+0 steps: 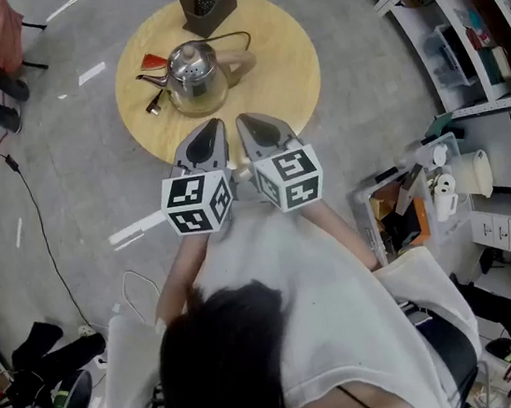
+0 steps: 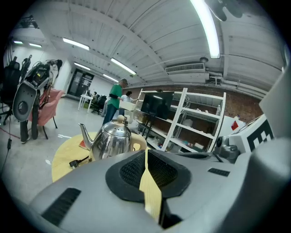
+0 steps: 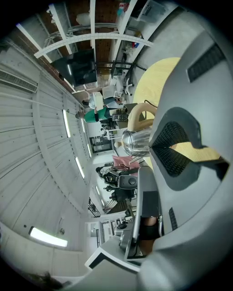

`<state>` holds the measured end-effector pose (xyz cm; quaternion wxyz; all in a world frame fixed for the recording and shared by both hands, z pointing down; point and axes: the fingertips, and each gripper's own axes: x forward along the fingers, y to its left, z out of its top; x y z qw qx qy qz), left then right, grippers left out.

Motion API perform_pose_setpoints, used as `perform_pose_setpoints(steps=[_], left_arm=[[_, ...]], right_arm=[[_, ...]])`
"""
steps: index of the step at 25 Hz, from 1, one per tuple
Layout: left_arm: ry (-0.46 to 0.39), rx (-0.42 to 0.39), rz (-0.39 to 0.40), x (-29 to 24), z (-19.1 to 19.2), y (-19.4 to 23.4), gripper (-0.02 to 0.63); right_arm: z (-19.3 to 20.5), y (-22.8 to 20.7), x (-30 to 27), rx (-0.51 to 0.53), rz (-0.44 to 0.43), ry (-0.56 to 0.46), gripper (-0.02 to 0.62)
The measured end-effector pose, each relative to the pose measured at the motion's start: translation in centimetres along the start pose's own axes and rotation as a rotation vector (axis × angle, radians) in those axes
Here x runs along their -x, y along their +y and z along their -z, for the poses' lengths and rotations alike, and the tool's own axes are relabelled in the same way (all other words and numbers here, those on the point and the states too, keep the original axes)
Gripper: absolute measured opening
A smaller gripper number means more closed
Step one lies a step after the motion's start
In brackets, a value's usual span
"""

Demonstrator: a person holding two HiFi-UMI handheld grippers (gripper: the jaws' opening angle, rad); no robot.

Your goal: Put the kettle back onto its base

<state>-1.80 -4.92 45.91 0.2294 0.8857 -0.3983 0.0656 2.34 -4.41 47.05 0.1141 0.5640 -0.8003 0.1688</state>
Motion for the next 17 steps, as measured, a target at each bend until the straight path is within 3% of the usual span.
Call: perform_pose_setpoints(steps=[17], left_arm=[[0.012, -0.007, -0.033, -0.8, -0.4, 0.6, 0.038]], right_arm=[[-0.8, 0.3, -1.1, 0.042, -0.05, 0.007, 0.028]])
